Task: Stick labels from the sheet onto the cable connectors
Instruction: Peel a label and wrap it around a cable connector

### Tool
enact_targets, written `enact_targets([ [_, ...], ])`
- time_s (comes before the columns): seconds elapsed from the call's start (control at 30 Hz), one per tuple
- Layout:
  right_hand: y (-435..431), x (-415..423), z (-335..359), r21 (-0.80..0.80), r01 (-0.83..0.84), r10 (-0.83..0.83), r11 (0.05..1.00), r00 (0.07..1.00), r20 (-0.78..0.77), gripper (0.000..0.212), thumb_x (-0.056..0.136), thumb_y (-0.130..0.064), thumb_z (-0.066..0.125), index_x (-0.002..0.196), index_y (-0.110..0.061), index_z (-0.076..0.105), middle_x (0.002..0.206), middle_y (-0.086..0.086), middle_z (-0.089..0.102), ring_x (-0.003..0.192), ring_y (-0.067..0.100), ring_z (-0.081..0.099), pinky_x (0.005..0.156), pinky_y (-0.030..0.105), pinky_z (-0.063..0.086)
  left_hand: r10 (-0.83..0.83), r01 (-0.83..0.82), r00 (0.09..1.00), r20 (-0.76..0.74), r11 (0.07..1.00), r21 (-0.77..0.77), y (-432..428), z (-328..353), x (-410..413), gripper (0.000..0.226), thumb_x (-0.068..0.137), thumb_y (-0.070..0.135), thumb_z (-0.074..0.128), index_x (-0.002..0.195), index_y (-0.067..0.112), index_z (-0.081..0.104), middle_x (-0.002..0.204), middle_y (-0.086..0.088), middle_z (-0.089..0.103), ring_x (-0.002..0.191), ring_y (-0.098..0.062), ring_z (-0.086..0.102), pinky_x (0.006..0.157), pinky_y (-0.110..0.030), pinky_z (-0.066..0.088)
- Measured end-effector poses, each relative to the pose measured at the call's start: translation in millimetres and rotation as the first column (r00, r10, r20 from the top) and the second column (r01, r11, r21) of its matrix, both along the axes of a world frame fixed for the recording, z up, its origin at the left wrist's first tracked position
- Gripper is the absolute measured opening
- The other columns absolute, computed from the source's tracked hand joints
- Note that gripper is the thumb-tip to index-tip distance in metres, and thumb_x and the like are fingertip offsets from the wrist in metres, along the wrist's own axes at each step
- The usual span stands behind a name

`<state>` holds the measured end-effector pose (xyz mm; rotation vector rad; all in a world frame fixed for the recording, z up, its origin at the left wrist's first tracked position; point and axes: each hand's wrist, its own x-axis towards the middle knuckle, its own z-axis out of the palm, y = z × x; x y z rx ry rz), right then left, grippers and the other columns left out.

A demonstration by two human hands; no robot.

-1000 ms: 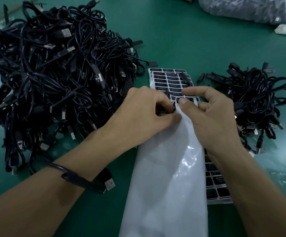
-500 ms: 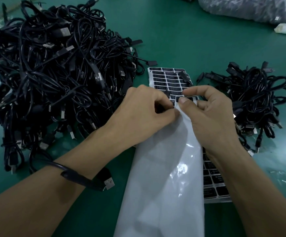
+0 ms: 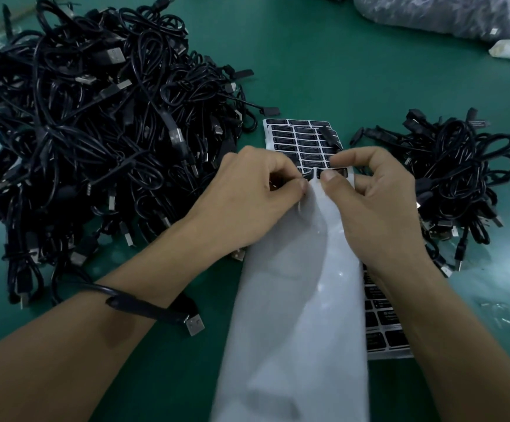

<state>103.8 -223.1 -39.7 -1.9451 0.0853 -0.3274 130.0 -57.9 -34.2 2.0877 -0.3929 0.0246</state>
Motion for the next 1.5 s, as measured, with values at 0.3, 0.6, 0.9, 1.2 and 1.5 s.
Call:
enact_targets([
  [0.3,-2,-6,1,-0.481,-0.041,0.034,0.876,0.999,-0.022,0.036,0.099,-0.023,0.060,0.133,-0.026,0.050,0.093,-0.011,0.060,0.093,0.011,0.053,0.066,0.014,0.034,0.143,-0.150,0.988,-0.048,0.974,-0.169,2,6,2,0.017,0.087,0.018,0.069,0.071,0.019,0.073,0.057,0.007,0.067,0.055,-0.013,0.065,0.059,-0.033,0.058],
  [0.6,11,-11,9,-0.647,0.128,0.071,0.752,0.960,0.272,0.029,0.082,-0.022,0.066,0.109,-0.012,0.067,0.107,0.005,0.059,0.101,0.021,0.050,0.087,0.009,0.027,0.151,-0.153,0.988,-0.022,0.978,-0.142,0,9,1,0.028,0.088,0.023,0.069,0.063,0.036,0.073,0.058,0.007,0.067,0.061,-0.021,0.065,0.060,-0.037,0.057],
  [0.9,18,-12,7,-0.632,0.205,0.042,0.747,0.935,0.353,0.010,0.088,-0.018,0.074,0.091,-0.009,0.075,0.087,0.006,0.066,0.084,0.026,0.056,0.075,0.017,0.028,0.088,-0.098,0.994,-0.069,0.981,-0.165,-1,8,1,0.020,0.091,0.024,0.069,0.072,0.025,0.075,0.057,0.010,0.068,0.057,-0.006,0.066,0.057,-0.020,0.051],
  [1.2,8,-7,11,-0.213,0.138,-0.081,0.967,0.964,0.254,0.020,0.085,-0.019,0.074,0.076,-0.035,0.067,0.069,-0.012,0.064,0.064,0.002,0.056,0.064,0.013,0.043,0.040,-0.051,0.997,-0.067,0.985,-0.164,3,4,3,0.009,0.082,0.018,0.078,0.078,0.026,0.076,0.071,0.009,0.074,0.070,-0.009,0.071,0.072,-0.030,0.060],
  [1.5,7,-2,13,0.412,-0.019,0.016,0.911,1.000,0.011,0.010,0.086,-0.013,0.075,0.080,-0.021,0.075,0.079,-0.002,0.070,0.077,0.014,0.063,0.070,0.025,0.052,-0.061,0.013,0.986,-0.154,0.955,-0.296,2,5,2,0.023,0.097,0.013,0.065,0.100,0.028,0.048,0.077,0.005,0.077,0.064,-0.010,0.072,0.056,-0.018,0.050],
])
